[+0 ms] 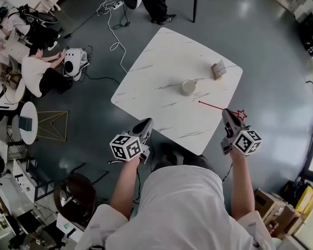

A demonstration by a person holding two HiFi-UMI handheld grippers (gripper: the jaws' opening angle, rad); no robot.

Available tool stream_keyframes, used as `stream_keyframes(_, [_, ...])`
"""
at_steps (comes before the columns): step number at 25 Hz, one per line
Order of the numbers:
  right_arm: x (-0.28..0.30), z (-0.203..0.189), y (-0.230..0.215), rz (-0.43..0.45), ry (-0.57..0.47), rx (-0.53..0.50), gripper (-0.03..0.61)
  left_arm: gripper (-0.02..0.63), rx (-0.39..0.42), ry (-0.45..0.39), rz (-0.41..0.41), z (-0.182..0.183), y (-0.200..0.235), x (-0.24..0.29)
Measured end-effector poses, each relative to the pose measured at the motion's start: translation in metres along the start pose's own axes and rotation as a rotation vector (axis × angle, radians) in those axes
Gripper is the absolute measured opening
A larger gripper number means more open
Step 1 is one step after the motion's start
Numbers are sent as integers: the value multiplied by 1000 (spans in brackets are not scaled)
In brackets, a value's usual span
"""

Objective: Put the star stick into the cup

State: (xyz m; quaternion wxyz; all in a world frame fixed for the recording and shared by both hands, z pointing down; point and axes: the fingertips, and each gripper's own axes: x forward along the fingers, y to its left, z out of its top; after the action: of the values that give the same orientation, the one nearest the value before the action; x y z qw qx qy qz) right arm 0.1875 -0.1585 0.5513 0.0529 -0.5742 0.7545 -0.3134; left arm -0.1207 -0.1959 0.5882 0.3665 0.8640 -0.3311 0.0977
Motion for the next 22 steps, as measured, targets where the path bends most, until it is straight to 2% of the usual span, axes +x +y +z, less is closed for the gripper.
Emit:
stream_keyframes(6, [39, 7, -18, 30, 65, -19, 34, 14, -32, -24, 55, 11, 2, 10])
stream_keyframes(12, [80, 4, -34, 63, 149, -82, 34, 14, -56, -35, 105, 9, 4, 21])
stream_keyframes(22, [145, -25, -73, 78, 270, -113, 34, 14, -124, -37, 217, -7, 17, 31])
